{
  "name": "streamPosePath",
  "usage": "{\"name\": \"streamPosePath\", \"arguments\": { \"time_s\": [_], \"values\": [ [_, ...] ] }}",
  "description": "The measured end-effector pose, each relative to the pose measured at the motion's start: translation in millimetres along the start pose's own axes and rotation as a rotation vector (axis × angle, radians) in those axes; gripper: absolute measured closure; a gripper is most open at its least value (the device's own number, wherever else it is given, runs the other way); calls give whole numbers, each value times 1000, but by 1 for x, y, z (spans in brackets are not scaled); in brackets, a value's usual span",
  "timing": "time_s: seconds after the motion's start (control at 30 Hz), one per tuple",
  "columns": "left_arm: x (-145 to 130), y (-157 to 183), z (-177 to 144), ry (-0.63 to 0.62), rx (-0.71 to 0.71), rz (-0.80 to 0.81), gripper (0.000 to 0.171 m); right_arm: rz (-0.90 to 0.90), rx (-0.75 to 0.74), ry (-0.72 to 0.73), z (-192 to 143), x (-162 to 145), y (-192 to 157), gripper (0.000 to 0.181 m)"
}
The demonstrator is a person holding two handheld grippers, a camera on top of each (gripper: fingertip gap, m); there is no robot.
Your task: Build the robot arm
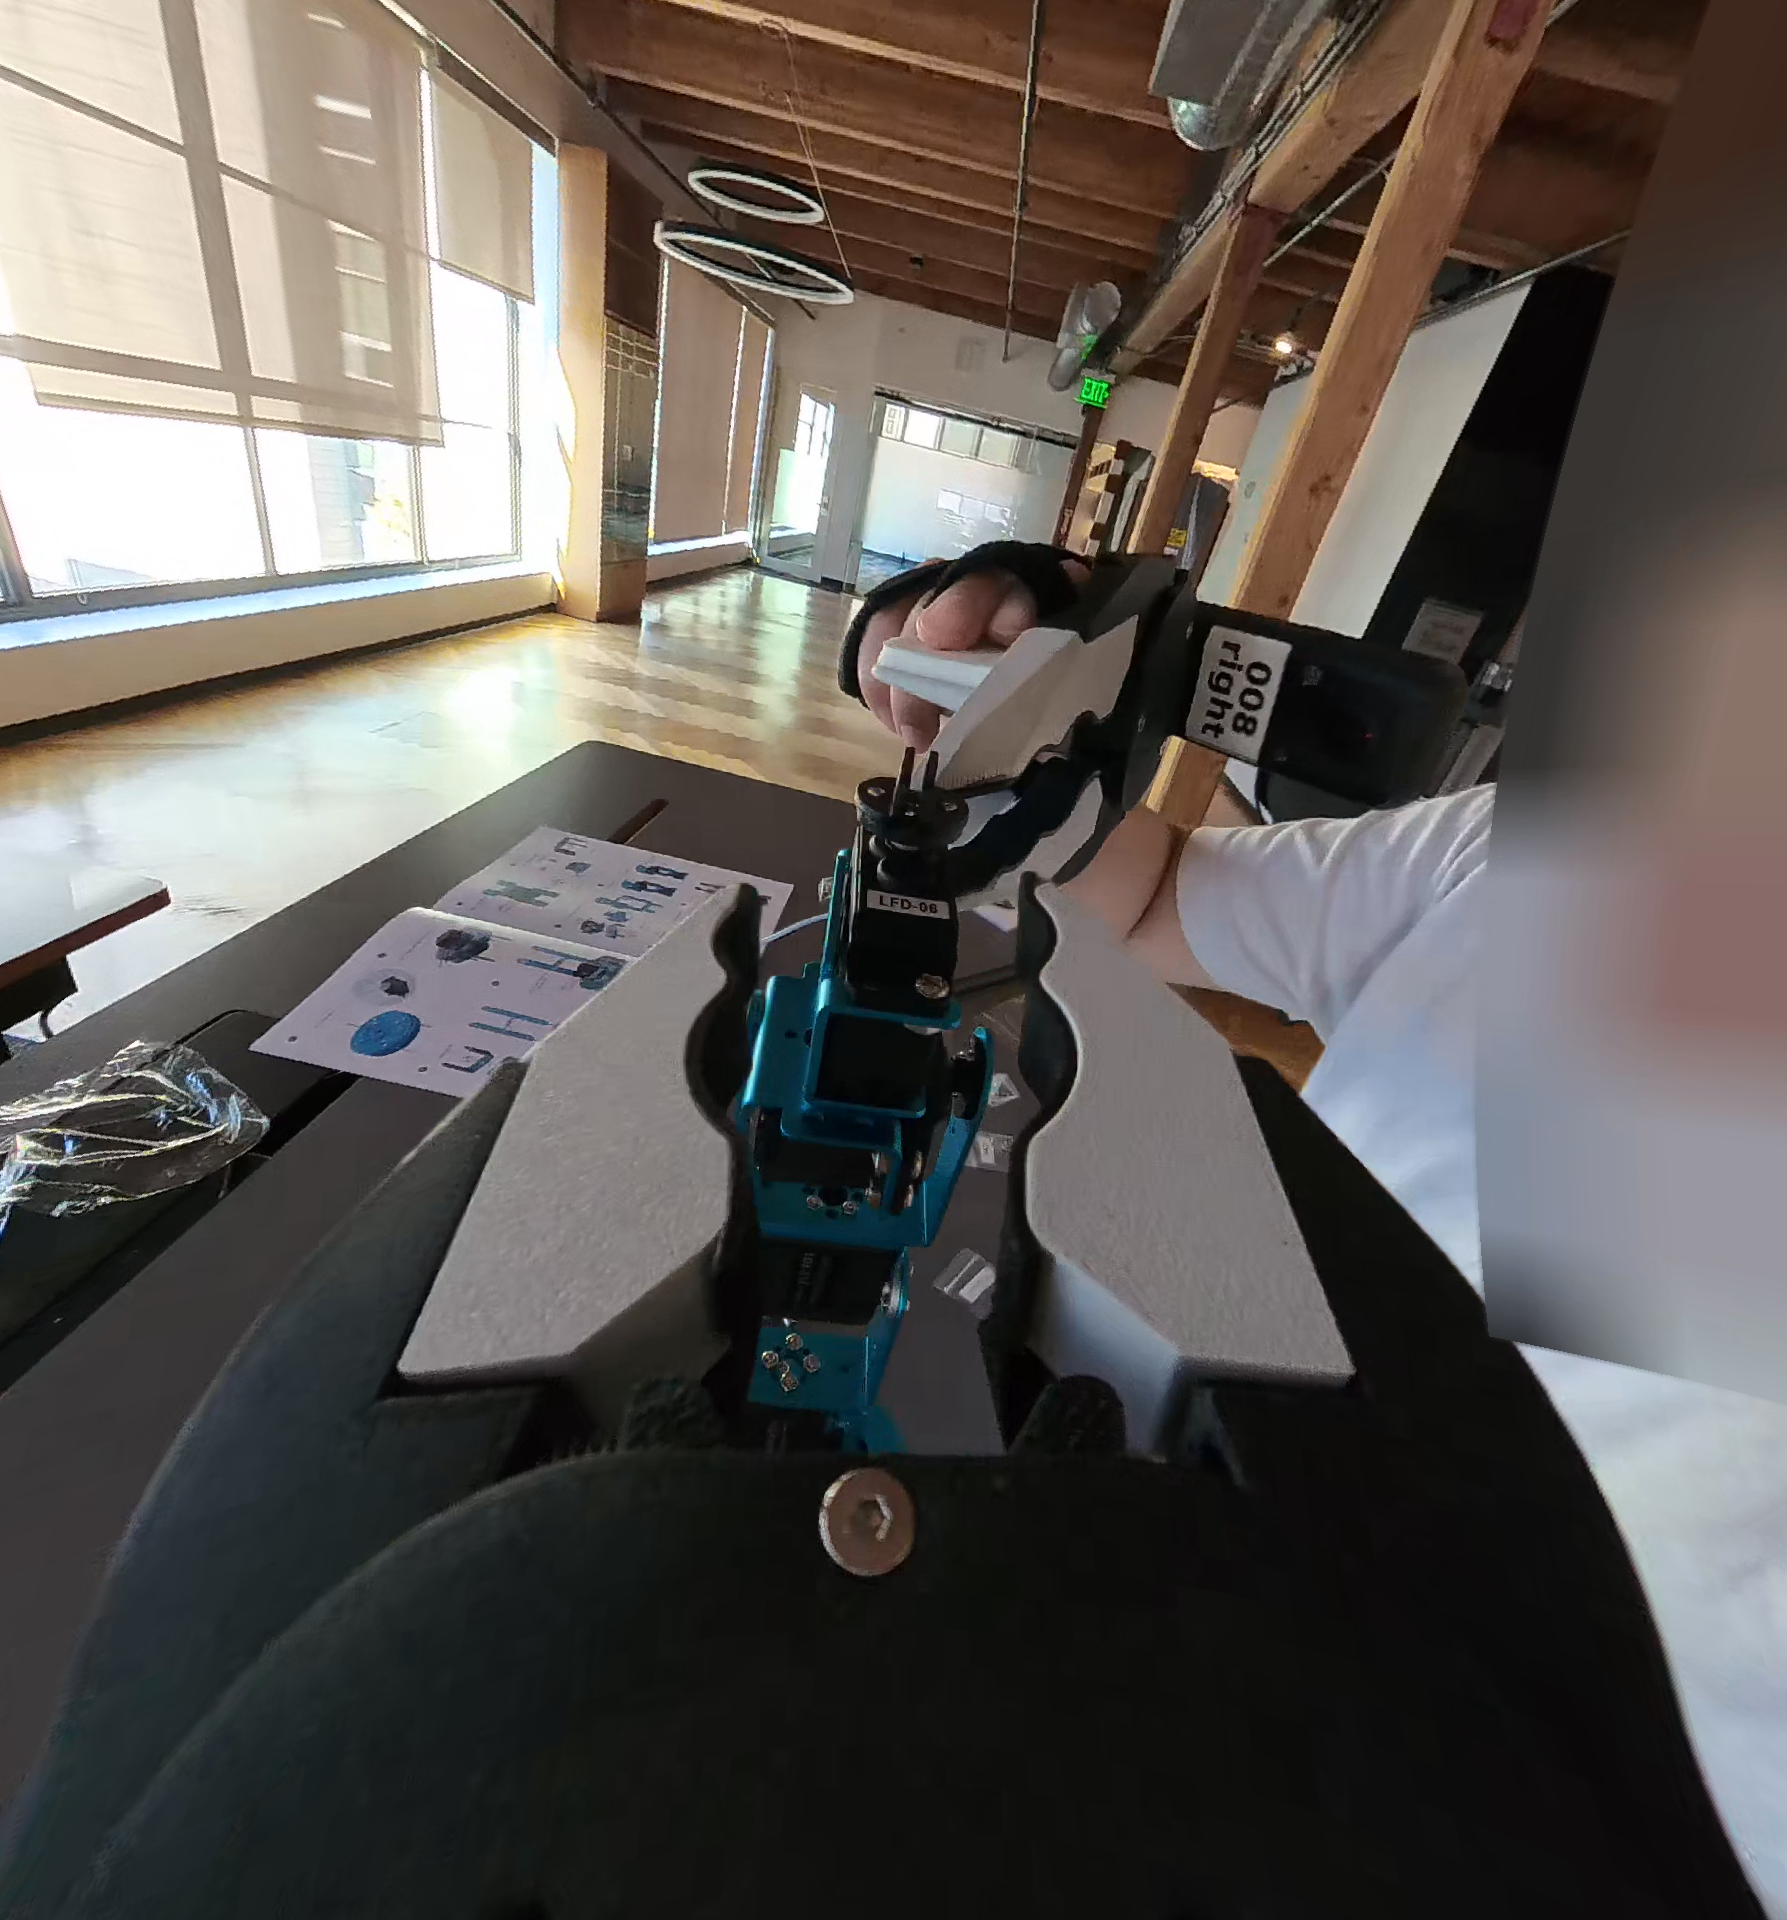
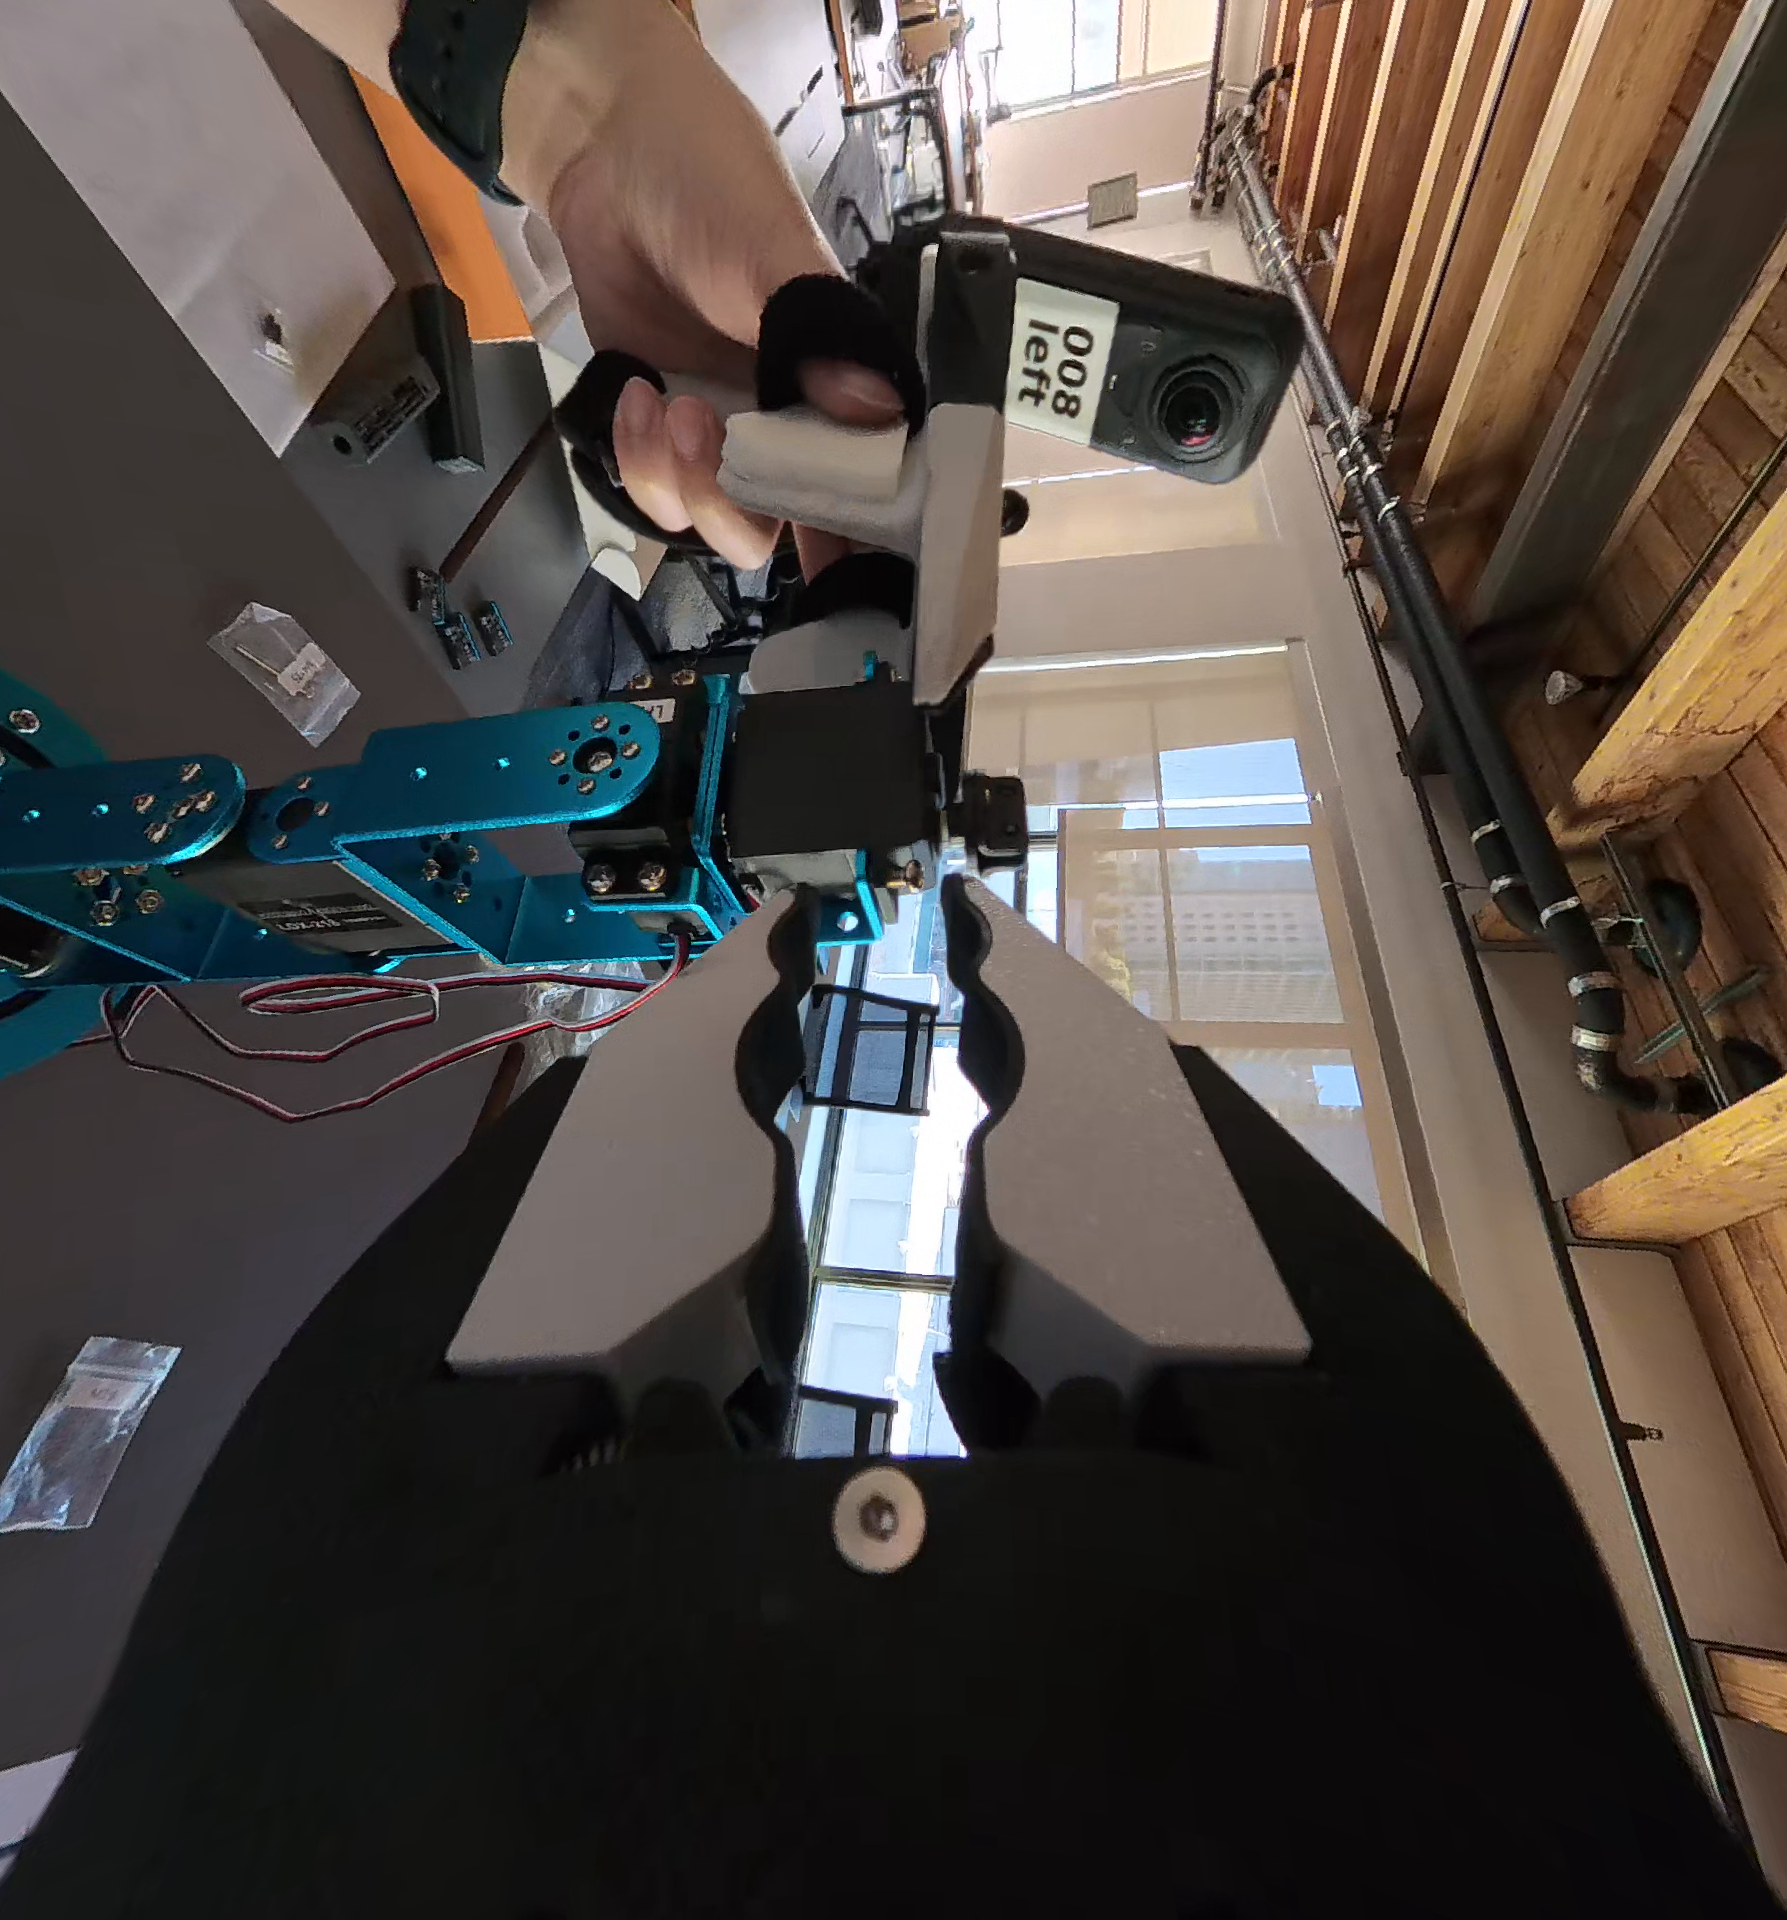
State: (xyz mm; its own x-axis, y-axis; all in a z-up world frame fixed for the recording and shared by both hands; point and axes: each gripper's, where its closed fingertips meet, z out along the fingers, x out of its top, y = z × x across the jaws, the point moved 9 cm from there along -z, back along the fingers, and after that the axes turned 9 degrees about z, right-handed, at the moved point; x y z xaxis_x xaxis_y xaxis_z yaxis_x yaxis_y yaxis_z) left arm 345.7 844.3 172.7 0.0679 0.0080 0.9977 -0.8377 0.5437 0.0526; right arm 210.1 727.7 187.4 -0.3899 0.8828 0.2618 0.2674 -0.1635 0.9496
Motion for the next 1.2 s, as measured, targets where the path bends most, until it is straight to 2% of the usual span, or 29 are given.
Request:
{"name": "streamPosePath", "arguments": {
  "time_s": [0.07, 0.13, 0.27, 0.6, 0.97, 1.2],
  "values": [
    [-1, 0, 3, -3, -7, 5, 128, -6, 6, -13, 1, 0, -1, 157],
    [-1, 0, 4, -1, -22, 7, 147, -17, 1, -17, 1, 1, -3, 157],
    [-1, 0, 5, -3, -21, 4, 147, -53, -39, -6, -2, 4, -5, 157],
    [3, 3, 5, -63, 3, 61, 147, -80, 6, -47, 1, 2, -3, 163],
    [4, 3, 6, -84, 2, 67, 147, -43, 268, -79, 5, 4, 17, 163],
    [3, 3, 5, -70, 11, 62, 147, -40, 210, -58, 2, 5, 15, 168]
  ]
}}
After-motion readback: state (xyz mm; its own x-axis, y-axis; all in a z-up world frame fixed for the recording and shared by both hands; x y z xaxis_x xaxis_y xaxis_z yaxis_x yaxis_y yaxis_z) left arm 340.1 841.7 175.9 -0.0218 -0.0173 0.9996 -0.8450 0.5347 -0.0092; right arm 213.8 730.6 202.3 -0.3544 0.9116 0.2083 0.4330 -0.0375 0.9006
